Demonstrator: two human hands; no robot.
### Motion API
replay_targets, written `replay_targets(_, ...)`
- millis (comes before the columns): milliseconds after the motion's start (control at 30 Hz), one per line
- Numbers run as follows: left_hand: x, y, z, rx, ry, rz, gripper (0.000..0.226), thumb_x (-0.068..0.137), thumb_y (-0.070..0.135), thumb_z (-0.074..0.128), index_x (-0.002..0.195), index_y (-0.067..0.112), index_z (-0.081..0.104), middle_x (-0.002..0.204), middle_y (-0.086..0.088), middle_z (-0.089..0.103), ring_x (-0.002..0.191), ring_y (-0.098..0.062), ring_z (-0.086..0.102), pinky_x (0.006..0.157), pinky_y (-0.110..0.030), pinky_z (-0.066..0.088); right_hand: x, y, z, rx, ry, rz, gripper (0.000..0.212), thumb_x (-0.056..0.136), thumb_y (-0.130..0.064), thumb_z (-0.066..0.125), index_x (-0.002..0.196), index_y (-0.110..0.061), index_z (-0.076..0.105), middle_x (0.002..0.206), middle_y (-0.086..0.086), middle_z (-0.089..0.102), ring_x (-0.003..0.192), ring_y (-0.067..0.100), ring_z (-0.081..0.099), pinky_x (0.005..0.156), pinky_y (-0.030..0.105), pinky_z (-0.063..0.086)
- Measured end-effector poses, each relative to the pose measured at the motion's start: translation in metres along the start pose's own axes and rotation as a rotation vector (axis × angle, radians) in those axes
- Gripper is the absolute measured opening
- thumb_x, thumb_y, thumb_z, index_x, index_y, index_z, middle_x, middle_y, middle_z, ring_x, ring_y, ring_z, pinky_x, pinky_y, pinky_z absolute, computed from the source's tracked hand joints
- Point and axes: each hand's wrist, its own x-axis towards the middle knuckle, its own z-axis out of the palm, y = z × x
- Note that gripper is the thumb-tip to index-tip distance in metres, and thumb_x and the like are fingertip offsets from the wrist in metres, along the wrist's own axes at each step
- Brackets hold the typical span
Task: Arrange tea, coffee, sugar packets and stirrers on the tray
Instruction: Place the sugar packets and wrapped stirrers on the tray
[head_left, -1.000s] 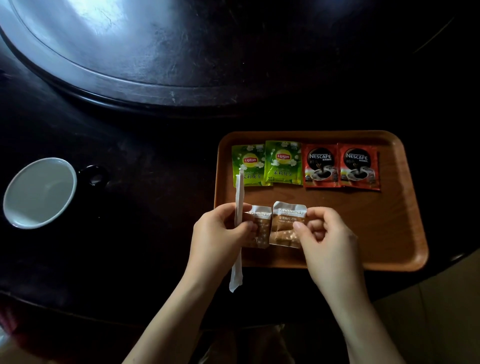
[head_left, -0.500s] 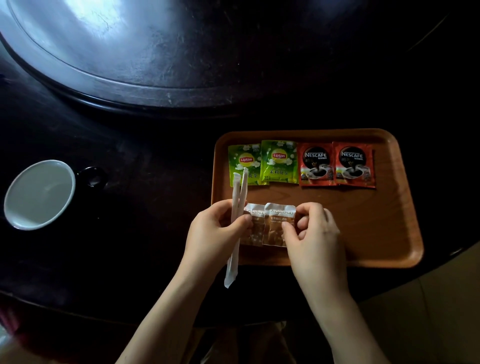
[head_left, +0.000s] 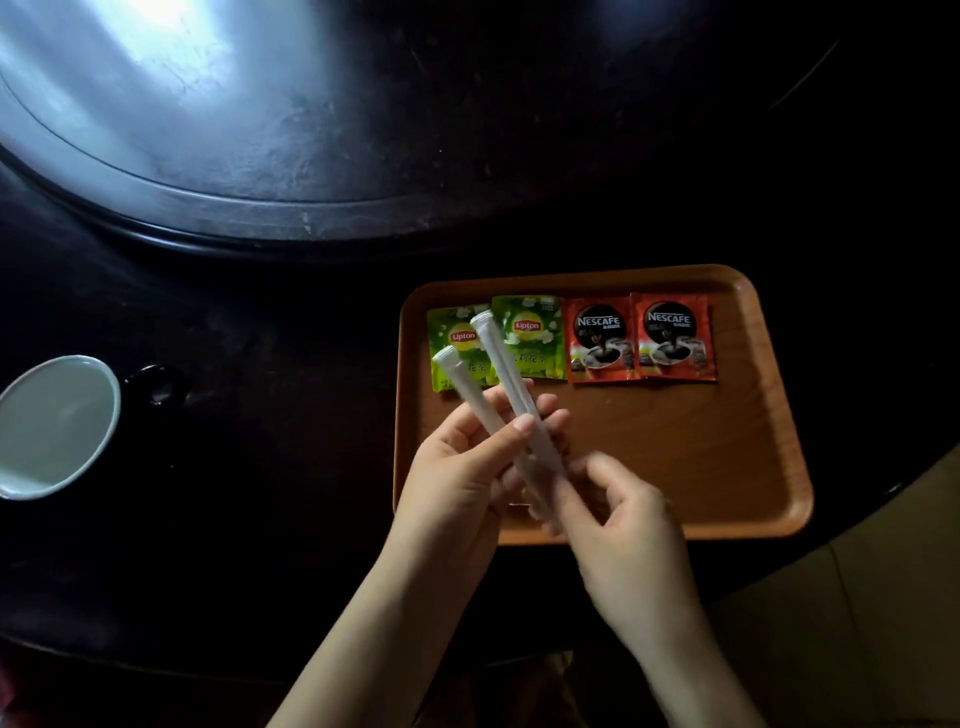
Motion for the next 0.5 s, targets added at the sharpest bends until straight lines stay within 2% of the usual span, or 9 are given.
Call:
replay_targets(67, 0.002, -0.001, 0.005, 0.005, 0.004, 0.019, 0.026, 0.081, -0.003, 0.055, 0.104, 0.005, 0.06, 0.083, -0.008, 0.076, 0.081, -0.018, 0.073, 0.062, -0.026, 0.06, 0.003, 0.002, -0.009, -0.01, 0.041, -0.021, 0.012, 0.084, -0.026, 0.059, 0.073, -0.024, 0.065, 0.073, -0.012, 0.07, 0.06, 0.003, 0.062, 0.051, 0.012, 0.044)
replay_targets(133, 0.005, -0.001, 0.009, 0.019, 0.006, 0.03, 0.026, 0.081, -0.002, 0.056, 0.107, 0.004, 0.06, 0.085, -0.01, 0.076, 0.081, -0.019, 0.073, 0.068, -0.027, 0.06, 0.007, 0.002, -0.018, -0.01, 0.077, -0.049, 0.011, 0.084, -0.026, 0.059, 0.074, -0.025, 0.065, 0.068, -0.005, 0.068, 0.067, 0.002, 0.062, 0.054, 0.01, 0.044)
replay_targets(267, 0.01, -0.001, 0.017, 0.023, 0.013, 0.016, 0.026, 0.082, 0.0, 0.056, 0.108, 0.0, 0.061, 0.084, -0.013, 0.075, 0.072, -0.019, 0.073, 0.066, -0.027, 0.06, 0.015, 0.003, -0.036, 0.023, 0.137, -0.099, 0.013, 0.086, -0.017, 0.055, 0.085, -0.026, 0.063, 0.089, -0.012, 0.062, 0.084, -0.011, 0.057, 0.065, 0.002, 0.043)
replay_targets(367, 0.012, 0.0, 0.021, 0.017, 0.018, 0.002, 0.02, 0.085, 0.0, 0.053, 0.103, 0.002, 0.061, 0.081, -0.013, 0.076, 0.072, -0.02, 0.074, 0.064, -0.026, 0.06, 0.019, 0.006, -0.056, 0.075, 0.157, -0.065, 0.017, 0.084, -0.017, 0.058, 0.08, -0.033, 0.064, 0.078, -0.01, 0.065, 0.077, -0.008, 0.059, 0.065, 0.004, 0.045)
replay_targets(500, 0.016, 0.005, 0.02, 0.014, 0.031, -0.016, 0.02, 0.09, 0.007, 0.048, 0.106, 0.002, 0.059, 0.091, -0.017, 0.075, 0.081, -0.025, 0.073, 0.074, -0.035, 0.058, 0.031, 0.012, -0.093, 0.033, 0.214, -0.058, 0.017, 0.082, -0.016, 0.061, 0.074, -0.031, 0.064, 0.069, -0.006, 0.065, 0.068, -0.005, 0.059, 0.062, 0.005, 0.046)
